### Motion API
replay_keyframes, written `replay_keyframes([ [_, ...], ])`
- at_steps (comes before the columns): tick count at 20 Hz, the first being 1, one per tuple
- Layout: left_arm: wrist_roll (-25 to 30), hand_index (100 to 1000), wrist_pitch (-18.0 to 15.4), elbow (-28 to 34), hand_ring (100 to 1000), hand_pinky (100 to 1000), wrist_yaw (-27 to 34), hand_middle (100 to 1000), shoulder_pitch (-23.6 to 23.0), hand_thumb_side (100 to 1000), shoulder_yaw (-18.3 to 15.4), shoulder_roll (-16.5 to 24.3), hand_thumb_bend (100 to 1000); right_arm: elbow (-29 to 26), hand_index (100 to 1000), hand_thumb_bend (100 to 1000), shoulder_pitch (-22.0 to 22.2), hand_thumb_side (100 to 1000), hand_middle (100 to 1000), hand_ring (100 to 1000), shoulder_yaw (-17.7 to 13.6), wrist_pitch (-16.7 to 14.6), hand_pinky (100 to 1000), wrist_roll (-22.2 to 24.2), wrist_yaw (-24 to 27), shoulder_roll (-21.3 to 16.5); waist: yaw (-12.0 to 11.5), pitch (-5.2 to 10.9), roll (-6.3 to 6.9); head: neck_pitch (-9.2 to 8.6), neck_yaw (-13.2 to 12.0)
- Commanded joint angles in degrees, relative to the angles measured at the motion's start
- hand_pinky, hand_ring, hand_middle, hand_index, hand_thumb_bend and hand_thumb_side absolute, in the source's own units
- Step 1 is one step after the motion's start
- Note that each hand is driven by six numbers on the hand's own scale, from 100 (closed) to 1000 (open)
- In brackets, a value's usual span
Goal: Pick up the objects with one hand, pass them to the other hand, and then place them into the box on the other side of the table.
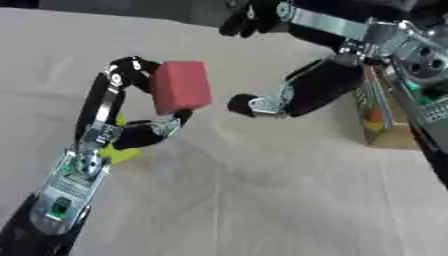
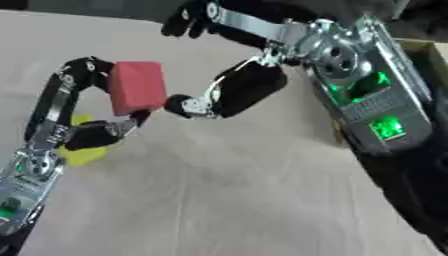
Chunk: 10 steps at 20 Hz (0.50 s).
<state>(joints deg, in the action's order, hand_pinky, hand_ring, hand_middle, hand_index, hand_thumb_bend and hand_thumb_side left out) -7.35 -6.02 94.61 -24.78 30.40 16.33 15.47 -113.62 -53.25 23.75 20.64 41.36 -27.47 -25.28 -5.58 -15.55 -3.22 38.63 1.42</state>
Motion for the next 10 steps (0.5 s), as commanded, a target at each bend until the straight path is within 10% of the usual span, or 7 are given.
replay_keyframes([
  [1,-0.12,484,-0.86,0.51,464,546,-2.0,409,1.28,100,0.27,-0.37,100,0.3,860,478,-1.47,386,813,854,0.16,0.45,880,0.56,-1.77,0.69,-0.08,1.49,0.24,0.02,0.38],
  [10,0.44,484,-1.49,0.47,464,542,-3.51,409,2.04,100,0.93,-1.31,100,4.81,859,485,-2.52,393,815,854,2.03,-2.55,880,1.19,-6.75,3.34,-0.29,1.52,0.19,0.33,0.54],
])
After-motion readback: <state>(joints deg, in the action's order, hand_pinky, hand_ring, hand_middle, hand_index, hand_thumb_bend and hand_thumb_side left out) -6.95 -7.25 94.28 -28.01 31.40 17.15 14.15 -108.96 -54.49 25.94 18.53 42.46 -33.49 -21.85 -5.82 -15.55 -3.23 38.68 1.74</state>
